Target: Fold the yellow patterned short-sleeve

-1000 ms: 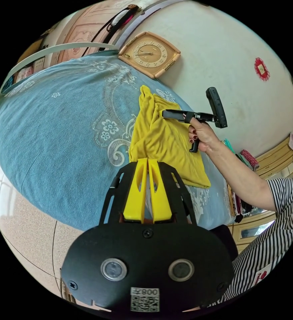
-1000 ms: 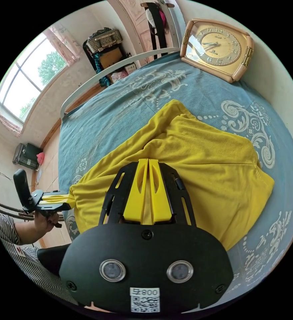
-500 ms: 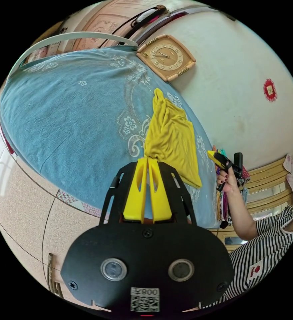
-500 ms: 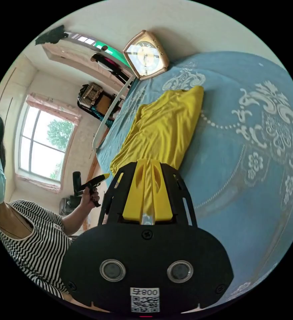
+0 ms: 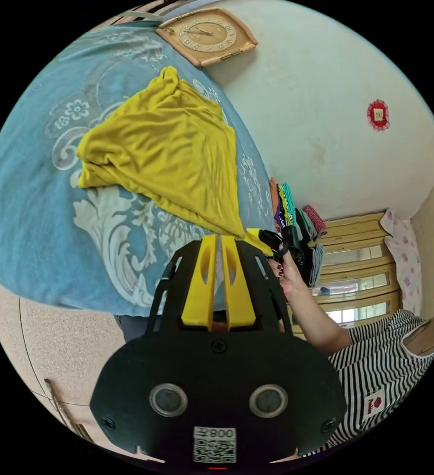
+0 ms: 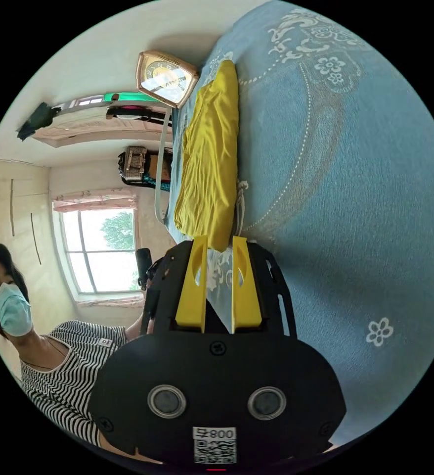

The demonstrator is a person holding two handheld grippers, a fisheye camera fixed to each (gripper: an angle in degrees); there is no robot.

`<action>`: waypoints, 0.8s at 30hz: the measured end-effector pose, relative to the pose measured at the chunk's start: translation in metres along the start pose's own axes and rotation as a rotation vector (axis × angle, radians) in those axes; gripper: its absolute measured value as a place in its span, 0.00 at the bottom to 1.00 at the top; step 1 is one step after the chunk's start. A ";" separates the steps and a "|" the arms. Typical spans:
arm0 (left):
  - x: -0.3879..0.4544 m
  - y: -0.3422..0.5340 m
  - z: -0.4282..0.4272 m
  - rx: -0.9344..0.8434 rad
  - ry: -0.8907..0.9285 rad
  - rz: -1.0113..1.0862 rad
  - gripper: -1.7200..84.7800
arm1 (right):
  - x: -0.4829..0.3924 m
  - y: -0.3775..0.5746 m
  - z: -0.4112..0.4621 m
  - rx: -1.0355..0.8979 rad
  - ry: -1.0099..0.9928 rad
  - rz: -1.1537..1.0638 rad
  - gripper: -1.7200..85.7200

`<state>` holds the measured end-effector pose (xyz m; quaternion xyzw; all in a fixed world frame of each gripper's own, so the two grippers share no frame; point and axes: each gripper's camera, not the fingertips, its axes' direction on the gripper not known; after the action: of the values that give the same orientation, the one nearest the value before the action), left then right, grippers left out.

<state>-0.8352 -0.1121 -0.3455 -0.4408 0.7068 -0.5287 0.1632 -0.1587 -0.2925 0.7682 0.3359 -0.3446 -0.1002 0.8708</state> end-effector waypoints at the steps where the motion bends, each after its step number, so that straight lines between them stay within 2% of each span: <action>1: -0.002 0.000 0.007 -0.013 0.027 -0.007 0.07 | 0.009 0.003 0.000 -0.007 -0.018 0.014 0.11; 4: -0.019 -0.002 0.048 -0.091 0.155 -0.094 0.09 | 0.029 0.012 -0.002 -0.003 -0.069 0.038 0.11; 6: -0.026 -0.002 0.065 -0.074 0.224 -0.132 0.09 | 0.040 0.018 -0.004 0.001 -0.092 0.046 0.11; 14: -0.031 -0.001 0.075 -0.052 0.241 -0.134 0.04 | 0.076 0.038 -0.002 -0.003 -0.178 0.039 0.12; 24: -0.044 0.006 0.051 -0.028 0.266 -0.115 0.03 | 0.103 0.074 0.028 -0.025 -0.267 0.074 0.11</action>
<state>-0.7783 -0.1077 -0.3810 -0.4090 0.7031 -0.5808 0.0313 -0.1050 -0.2931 0.8871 0.2957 -0.4683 -0.1161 0.8245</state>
